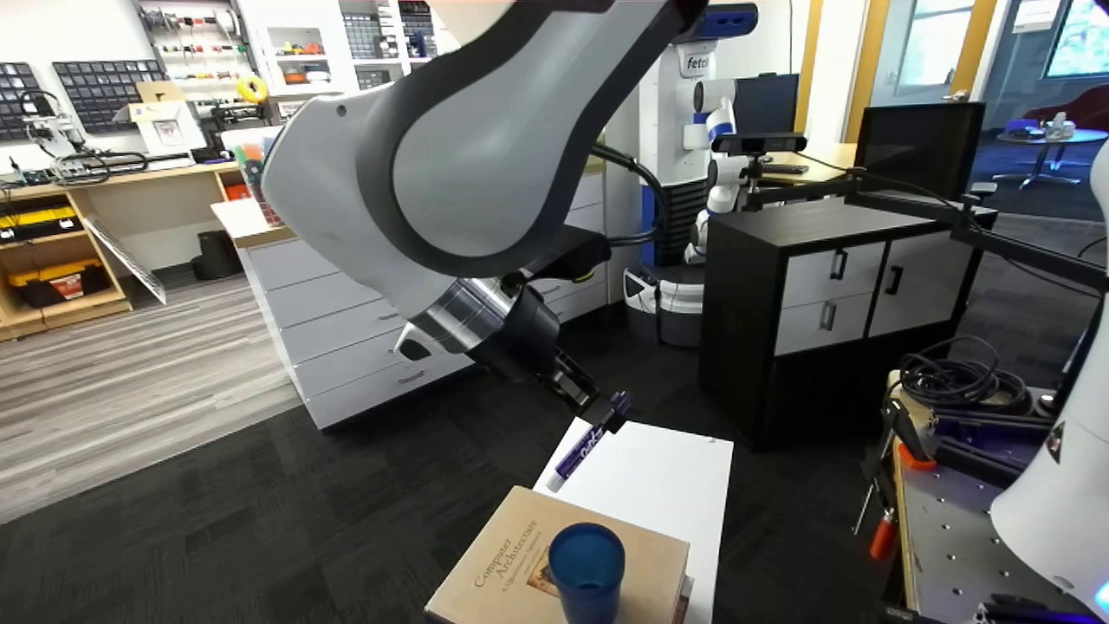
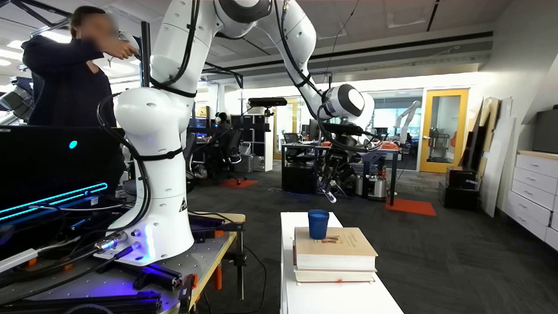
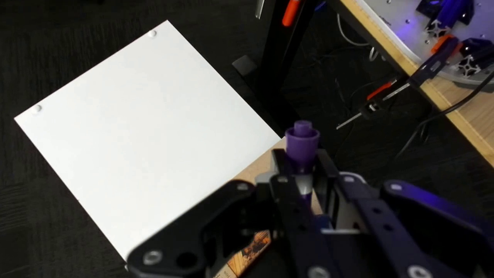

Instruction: Put the marker in the cup

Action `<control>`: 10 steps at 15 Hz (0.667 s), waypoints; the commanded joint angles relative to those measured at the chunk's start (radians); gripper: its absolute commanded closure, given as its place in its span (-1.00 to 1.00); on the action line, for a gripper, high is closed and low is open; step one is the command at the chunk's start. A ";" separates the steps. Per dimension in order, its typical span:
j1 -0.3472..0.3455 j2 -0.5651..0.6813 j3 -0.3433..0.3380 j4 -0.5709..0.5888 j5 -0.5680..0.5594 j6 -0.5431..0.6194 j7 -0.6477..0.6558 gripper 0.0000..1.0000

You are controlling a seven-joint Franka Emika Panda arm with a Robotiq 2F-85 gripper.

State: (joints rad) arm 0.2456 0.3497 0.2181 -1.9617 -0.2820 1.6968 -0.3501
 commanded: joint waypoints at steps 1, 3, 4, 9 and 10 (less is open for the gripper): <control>0.030 0.074 0.006 0.089 -0.026 -0.118 0.050 0.91; 0.043 0.111 0.007 0.127 -0.029 -0.167 0.059 0.91; 0.050 0.133 0.007 0.149 -0.030 -0.194 0.060 0.91; 0.083 0.234 0.008 0.252 -0.043 -0.309 0.066 0.91; 0.090 0.255 0.009 0.275 -0.046 -0.330 0.066 0.91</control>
State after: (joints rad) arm 0.3108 0.5374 0.2224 -1.7764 -0.3031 1.4583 -0.3162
